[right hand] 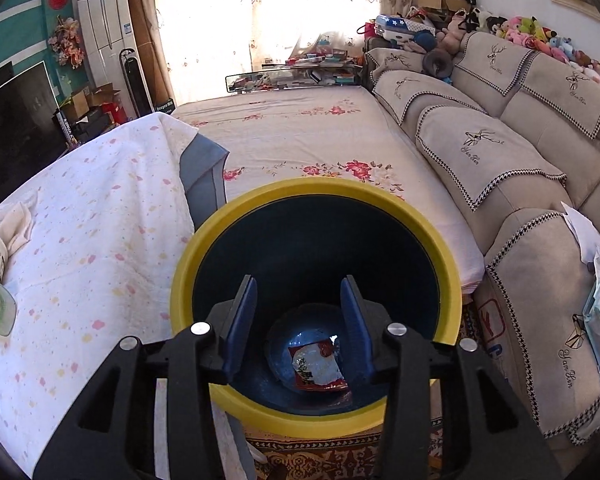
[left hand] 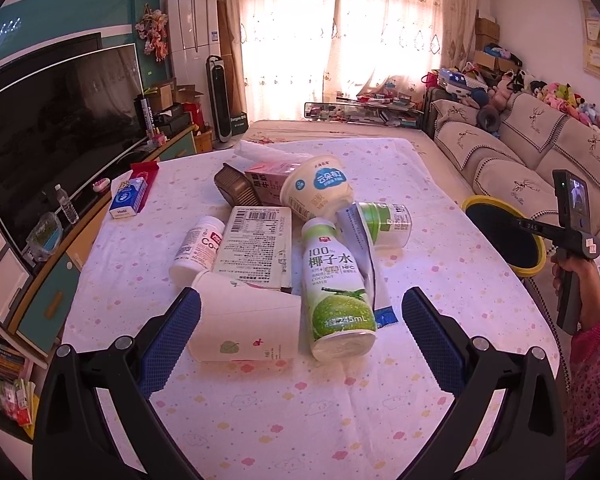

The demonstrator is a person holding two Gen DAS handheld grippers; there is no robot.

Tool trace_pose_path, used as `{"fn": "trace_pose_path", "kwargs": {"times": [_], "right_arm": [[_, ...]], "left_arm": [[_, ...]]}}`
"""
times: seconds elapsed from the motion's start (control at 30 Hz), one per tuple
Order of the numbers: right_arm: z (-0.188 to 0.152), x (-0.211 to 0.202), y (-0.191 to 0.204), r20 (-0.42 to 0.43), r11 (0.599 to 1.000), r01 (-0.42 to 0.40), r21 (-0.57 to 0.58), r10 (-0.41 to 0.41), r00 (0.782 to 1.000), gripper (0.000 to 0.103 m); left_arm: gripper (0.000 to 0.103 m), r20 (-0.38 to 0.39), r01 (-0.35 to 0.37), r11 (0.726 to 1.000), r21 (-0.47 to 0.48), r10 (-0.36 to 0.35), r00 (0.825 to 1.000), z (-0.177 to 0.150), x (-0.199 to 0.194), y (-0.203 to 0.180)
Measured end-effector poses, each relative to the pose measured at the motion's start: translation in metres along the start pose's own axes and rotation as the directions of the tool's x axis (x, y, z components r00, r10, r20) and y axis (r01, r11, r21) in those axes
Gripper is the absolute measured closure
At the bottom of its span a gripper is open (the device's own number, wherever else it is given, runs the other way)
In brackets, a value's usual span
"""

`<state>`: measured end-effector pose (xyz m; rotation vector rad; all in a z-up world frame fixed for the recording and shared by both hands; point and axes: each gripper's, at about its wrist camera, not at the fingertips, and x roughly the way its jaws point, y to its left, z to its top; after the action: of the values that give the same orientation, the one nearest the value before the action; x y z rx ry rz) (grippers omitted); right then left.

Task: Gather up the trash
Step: 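Carry the red snack bag over the yellow bin and open the right gripper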

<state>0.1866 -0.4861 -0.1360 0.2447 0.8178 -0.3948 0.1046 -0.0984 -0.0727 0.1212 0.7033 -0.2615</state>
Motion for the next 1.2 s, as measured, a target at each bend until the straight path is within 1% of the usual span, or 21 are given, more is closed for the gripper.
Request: {"fn": "trace_pose_path", "kwargs": {"times": [0.17,0.27,0.33,0.43,0.53,0.6,0.67,0.8,1.0,1.1,1.17,1.2], "right_arm": [[-0.001,-0.011,0.007,0.014,1.000,-0.020,-0.013,0.020,1.000,0.060],[0.000,-0.015,0.008,0.020,0.999,-0.027,-0.017,0.027,0.999,0.060],[0.000,-0.016,0.008,0.020,0.999,-0.032,-0.013,0.032,0.999,0.059],[-0.001,-0.017,0.008,0.019,0.999,-0.035,-0.013,0.036,0.999,0.059],[-0.002,-0.016,0.009,0.017,0.999,-0.039,-0.015,0.039,0.999,0.059],[-0.002,-0.015,0.008,0.016,0.999,-0.038,-0.016,0.039,0.999,0.058],[-0.002,-0.014,0.008,0.017,0.999,-0.042,-0.016,0.042,0.999,0.058],[-0.002,-0.009,0.007,0.013,0.999,-0.050,-0.009,0.051,0.999,0.058],[-0.001,-0.004,0.001,0.005,0.998,-0.070,-0.002,0.070,0.998,0.058],[-0.002,-0.002,-0.004,0.003,0.997,-0.073,0.005,0.073,0.997,0.057],[-0.002,-0.001,-0.007,0.001,0.997,-0.074,0.009,0.074,0.997,0.057],[-0.002,0.001,-0.008,0.000,0.997,-0.076,0.011,0.076,0.997,0.057]], "left_arm": [[0.004,-0.015,0.033,0.999,0.037,-0.032,0.999,0.003,0.017,-0.021],[0.006,-0.015,0.050,0.998,0.039,-0.049,0.999,0.015,0.027,-0.030],[0.008,-0.010,0.046,0.998,0.052,-0.045,0.999,0.024,0.034,-0.039],[0.011,-0.025,0.080,0.995,0.067,-0.078,0.997,0.033,0.047,-0.055],[0.014,-0.044,0.068,0.995,0.075,-0.065,0.997,0.040,0.063,-0.067],[0.016,-0.067,0.053,0.997,0.061,-0.048,0.997,0.044,0.076,-0.067],[0.020,-0.094,0.053,0.998,0.046,-0.048,0.994,0.048,0.089,-0.067],[0.026,-0.129,0.039,0.998,0.041,-0.034,0.991,0.055,0.108,-0.069],[0.040,-0.188,0.028,1.000,0.012,-0.025,0.982,0.058,0.133,-0.068],[0.052,-0.206,0.023,1.000,-0.011,-0.025,0.978,0.057,0.142,-0.066],[0.065,-0.207,0.023,0.999,-0.025,-0.027,0.978,0.056,0.145,-0.064],[0.069,-0.207,0.031,0.999,-0.035,-0.038,0.978,0.056,0.147,-0.063]]}}
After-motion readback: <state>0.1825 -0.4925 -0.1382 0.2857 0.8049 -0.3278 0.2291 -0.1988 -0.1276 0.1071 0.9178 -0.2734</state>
